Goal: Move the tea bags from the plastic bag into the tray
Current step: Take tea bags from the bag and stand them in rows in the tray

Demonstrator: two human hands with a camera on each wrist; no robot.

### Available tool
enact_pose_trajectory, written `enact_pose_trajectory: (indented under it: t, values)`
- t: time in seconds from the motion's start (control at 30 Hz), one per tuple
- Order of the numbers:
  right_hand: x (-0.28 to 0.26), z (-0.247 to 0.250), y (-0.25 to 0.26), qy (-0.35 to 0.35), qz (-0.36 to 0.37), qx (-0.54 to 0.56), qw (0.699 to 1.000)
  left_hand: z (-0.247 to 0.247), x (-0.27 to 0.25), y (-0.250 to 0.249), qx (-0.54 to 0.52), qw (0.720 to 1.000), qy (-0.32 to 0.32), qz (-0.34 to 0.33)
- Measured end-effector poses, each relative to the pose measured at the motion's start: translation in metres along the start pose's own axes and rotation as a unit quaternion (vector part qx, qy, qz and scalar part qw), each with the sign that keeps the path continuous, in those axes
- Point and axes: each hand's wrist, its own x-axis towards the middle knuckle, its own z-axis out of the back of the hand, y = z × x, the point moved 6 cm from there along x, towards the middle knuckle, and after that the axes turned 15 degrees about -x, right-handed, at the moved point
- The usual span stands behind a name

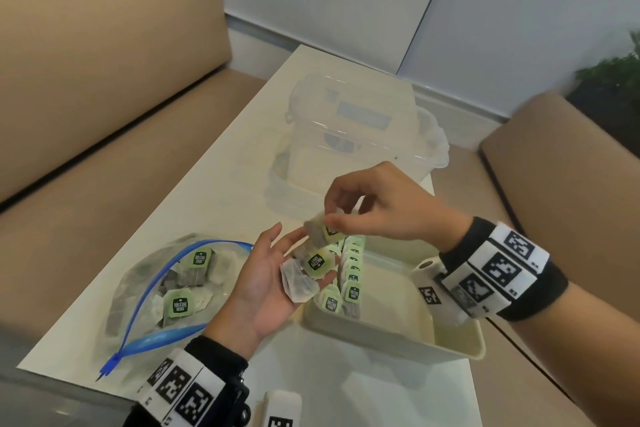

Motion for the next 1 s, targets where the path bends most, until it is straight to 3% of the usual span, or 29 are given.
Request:
enact_pose_trajectory:
  t: [0.23,0.47,0.57,0.77,0.9,1.0]
  values:
    - [-0.01,0.005,-0.028,0.14,-0.084,-0.058,0.985,0.002,0.002,-0.01,0.055,0.998,0.007,-0.03]
    - [-0.022,-0.002,-0.051,0.136,-0.107,-0.132,0.976,0.001,0.001,-0.02,0.061,0.997,0.006,-0.053]
    - [-0.031,-0.027,-0.069,0.184,-0.123,-0.15,0.964,0.0,-0.001,-0.025,0.062,0.996,0.01,-0.057]
    - [-0.044,-0.094,-0.089,0.38,-0.144,-0.083,0.91,0.0,-0.002,-0.03,0.068,0.995,-0.003,-0.07]
    - [-0.038,-0.13,-0.092,0.443,-0.119,-0.116,0.881,0.002,-0.002,-0.033,0.064,0.995,-0.006,-0.077]
    - [-0.031,-0.148,-0.098,0.452,-0.116,-0.137,0.874,0.003,-0.002,-0.034,0.067,0.994,-0.007,-0.081]
